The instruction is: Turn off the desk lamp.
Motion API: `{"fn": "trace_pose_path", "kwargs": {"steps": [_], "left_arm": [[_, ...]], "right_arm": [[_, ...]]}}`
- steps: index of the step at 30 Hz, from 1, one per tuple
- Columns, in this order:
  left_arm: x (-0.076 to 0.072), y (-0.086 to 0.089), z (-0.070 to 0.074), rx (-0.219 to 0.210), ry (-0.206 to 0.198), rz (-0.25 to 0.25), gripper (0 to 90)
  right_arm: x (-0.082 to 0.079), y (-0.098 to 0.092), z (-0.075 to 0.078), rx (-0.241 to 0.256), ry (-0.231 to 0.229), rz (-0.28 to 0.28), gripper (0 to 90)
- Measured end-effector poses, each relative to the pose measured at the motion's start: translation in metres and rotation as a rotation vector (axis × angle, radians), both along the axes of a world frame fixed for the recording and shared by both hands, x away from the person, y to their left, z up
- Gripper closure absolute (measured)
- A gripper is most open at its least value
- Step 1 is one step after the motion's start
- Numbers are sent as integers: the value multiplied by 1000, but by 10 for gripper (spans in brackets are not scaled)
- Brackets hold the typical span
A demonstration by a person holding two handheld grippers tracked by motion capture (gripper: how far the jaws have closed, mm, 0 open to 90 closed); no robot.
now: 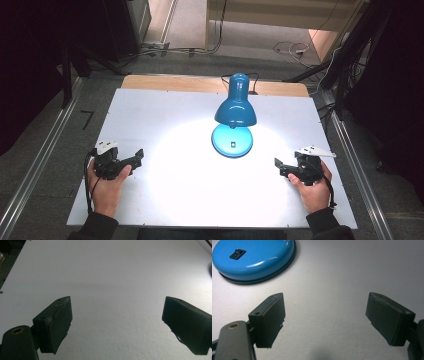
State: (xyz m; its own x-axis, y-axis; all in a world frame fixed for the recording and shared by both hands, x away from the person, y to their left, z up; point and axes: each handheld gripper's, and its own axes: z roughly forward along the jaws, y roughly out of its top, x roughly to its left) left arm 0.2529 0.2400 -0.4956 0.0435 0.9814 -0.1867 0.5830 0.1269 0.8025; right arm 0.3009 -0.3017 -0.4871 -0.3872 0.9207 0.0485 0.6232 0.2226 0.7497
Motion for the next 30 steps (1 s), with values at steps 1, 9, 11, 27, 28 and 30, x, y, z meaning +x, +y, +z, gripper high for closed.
{"fn": "trace_pose_path", "kwargs": {"steps": [1,9,11,27,28,30], "left_arm": [[0,0,0,1,1,-2,103],[0,0,0,1,0,0,103],[-1,0,0,1,0,0,103],[-1,0,1,-1,-2,0,103],[-1,0,1,-1,-2,-1,103],[-1,0,1,-1,-2,-1,103]], "right_arm": [[0,1,0,-2,2,0,146],[3,9,0,5,2,15,146],[3,11,1,7,3,16,146],[8,28,2,16,6,52,146],[8,28,2,16,6,52,146],[9,30,2,18,4,58,146]]}}
